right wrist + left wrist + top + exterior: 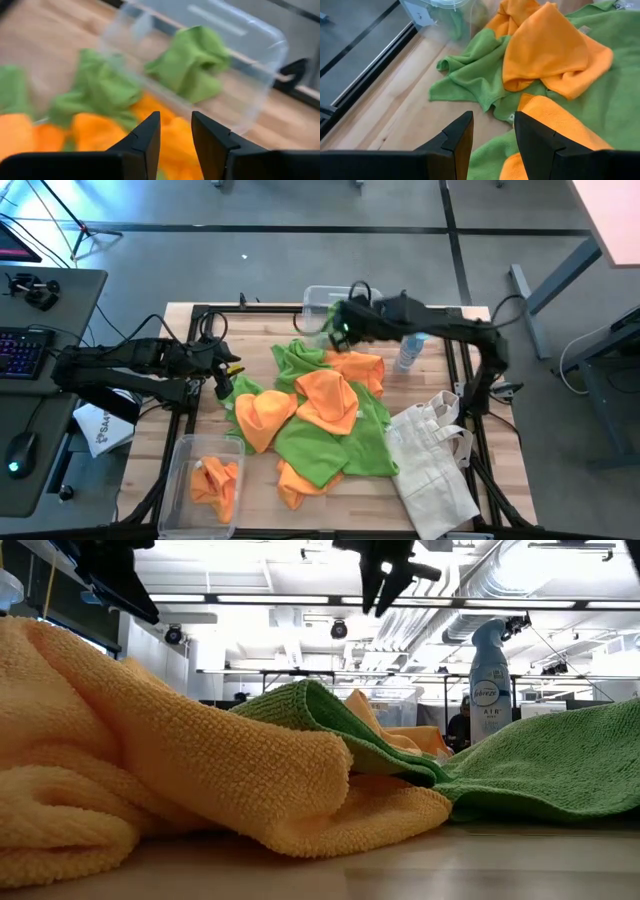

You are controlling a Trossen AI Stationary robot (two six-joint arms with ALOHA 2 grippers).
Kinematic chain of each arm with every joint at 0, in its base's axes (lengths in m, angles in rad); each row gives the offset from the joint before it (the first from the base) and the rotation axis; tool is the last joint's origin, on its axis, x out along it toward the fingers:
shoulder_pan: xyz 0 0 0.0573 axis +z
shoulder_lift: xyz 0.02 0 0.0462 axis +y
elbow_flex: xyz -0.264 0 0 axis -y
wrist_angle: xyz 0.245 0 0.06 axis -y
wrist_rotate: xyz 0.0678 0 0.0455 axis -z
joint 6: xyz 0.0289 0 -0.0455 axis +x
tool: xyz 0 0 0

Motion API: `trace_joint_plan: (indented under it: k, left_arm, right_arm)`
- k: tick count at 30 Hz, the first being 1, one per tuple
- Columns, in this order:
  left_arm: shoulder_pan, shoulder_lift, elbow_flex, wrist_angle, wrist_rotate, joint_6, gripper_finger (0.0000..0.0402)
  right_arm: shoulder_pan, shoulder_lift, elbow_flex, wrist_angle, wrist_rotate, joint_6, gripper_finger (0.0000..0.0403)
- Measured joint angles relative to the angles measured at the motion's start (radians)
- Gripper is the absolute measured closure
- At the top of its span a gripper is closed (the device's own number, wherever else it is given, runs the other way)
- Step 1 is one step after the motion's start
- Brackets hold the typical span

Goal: Sort microfiber towel by color & place in baskets
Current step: Put the orange microfiber towel into the bottom transparent bin

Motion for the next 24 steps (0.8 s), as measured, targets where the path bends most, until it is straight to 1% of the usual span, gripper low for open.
trace_joint_plan:
  k: [6, 9, 12, 16, 18, 20, 24]
  left_arm:
    - [0.0, 0.001, 0.0, 0.003, 0.008, 0.044, 0.0268]
    - [0.0, 0.025, 0.0, 0.003, 0.043, 0.034, 0.0268]
    - [0.0, 0.086, 0.005, 0.0, 0.098, 0.015, 0.0268]
    - [-0.006, 0.212, 0.051, -0.002, 0.184, -0.03, 0.0268]
    - [-0.022, 0.271, 0.089, -0.004, 0.193, -0.087, 0.0268]
    - [-0.037, 0.332, 0.128, -0.028, 0.191, -0.18, 0.0268]
    - [-0.063, 0.442, 0.23, -0.12, 0.191, -0.457, 0.0268]
  right_arm:
    - [0.192, -0.191, -0.36, 0.315, -0.001, 0.079, 0.0329]
    - [0.282, -0.284, -0.531, 0.438, 0.023, 0.123, 0.0339]
    - [0.358, -0.371, -0.67, 0.509, 0.09, 0.227, 0.0346]
    - [0.425, -0.467, -0.796, 0.525, 0.169, 0.365, 0.0348]
    - [0.446, -0.507, -0.835, 0.53, 0.194, 0.394, 0.0348]
    - [0.458, -0.539, -0.86, 0.536, 0.194, 0.396, 0.0348]
    - [0.472, -0.575, -0.877, 0.534, 0.19, 0.352, 0.0348]
